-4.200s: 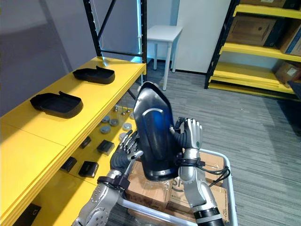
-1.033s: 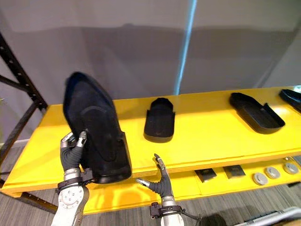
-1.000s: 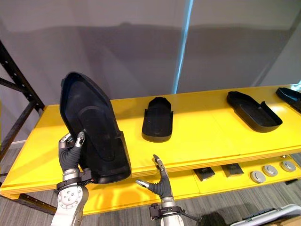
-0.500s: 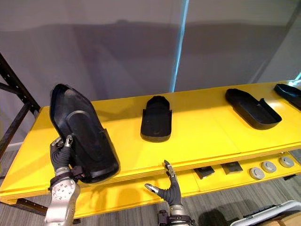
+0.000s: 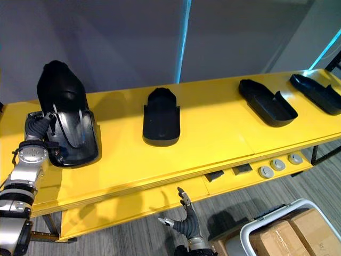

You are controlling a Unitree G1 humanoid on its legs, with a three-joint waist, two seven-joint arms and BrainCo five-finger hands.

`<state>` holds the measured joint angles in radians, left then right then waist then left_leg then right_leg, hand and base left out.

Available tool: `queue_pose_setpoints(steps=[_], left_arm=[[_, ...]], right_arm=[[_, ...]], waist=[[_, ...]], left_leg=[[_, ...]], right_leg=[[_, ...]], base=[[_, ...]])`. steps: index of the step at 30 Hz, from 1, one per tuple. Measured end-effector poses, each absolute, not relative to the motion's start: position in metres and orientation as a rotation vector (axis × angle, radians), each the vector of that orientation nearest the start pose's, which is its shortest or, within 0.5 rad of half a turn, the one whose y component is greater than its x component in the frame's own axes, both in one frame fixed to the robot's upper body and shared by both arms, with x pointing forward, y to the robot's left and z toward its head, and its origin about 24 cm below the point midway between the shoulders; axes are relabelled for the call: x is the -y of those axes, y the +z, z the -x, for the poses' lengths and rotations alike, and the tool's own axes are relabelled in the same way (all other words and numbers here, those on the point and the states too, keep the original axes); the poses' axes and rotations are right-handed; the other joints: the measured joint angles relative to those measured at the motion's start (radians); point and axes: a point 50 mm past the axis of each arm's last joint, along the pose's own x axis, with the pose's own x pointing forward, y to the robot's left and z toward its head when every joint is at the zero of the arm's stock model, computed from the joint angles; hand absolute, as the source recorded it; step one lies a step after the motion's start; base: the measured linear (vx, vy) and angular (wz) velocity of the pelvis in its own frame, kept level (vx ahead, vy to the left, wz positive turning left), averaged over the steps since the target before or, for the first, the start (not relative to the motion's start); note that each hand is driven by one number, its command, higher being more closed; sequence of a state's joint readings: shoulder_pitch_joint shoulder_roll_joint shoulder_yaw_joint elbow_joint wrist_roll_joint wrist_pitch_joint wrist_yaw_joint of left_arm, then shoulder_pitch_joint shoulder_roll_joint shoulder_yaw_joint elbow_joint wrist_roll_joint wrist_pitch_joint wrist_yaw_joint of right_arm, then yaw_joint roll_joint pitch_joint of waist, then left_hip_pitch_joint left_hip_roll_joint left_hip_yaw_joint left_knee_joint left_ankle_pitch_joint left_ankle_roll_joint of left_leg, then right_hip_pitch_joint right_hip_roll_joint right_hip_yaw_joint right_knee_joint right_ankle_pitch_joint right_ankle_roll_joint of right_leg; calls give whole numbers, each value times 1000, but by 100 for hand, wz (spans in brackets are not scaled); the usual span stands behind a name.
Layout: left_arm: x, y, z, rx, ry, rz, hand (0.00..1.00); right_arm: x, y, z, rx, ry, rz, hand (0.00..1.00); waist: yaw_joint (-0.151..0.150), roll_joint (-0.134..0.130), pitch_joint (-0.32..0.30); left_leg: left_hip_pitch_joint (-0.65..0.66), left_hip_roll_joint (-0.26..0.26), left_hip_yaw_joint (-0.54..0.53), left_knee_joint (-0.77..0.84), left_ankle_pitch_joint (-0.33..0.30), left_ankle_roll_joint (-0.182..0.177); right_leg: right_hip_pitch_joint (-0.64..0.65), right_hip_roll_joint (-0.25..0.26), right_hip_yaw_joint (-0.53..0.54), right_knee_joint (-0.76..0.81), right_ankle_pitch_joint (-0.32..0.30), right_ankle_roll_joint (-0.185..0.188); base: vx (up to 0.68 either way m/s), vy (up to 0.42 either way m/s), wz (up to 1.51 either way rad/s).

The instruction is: Walk over and take plastic housings, then place them on the shelf

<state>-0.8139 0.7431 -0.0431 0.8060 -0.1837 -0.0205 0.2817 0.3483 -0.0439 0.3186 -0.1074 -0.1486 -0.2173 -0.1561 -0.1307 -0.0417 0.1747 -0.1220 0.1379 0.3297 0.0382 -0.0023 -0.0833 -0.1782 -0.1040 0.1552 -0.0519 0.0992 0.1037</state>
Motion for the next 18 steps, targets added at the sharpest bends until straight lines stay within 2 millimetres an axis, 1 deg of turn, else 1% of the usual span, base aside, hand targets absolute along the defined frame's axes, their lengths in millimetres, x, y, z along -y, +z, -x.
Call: queue_pose_setpoints(steps=[4,9,13,15,18], left_arm=[[-337,203,-357,129,535,-482,100],[-338,201,-357,106,524,-502,100],[-341,197,-357,67,530,-558,100],[-344,199,-357,57,538,-580,100],[-354,209,-355,50,577,-623,100]], right_arm=[[103,17,-176,10,98,93,0],[102,18,-178,19,101,92,0],[100,19,-179,23,111,91,0],[99,19,-179,23,118,87,0],[95,19,-178,19,130,68,0]], waist=[[2,1,5],[3,1,24],[3,2,35],[5,2,42],[5,2,60]], left_leg=[[-14,0,0,0,0,0],[-14,0,-2,1,0,0],[-15,1,-2,2,0,0],[-15,1,-3,3,0,0],[-23,1,-4,7,1,1]], right_leg=[[-16,1,3,0,0,0],[-16,1,5,0,1,-1],[-18,2,6,1,1,-2],[-18,2,6,2,1,-2],[-26,1,6,7,1,-2]], base=[[0,0,0],[0,0,0],[0,0,0],[0,0,0],[-27,4,0]])
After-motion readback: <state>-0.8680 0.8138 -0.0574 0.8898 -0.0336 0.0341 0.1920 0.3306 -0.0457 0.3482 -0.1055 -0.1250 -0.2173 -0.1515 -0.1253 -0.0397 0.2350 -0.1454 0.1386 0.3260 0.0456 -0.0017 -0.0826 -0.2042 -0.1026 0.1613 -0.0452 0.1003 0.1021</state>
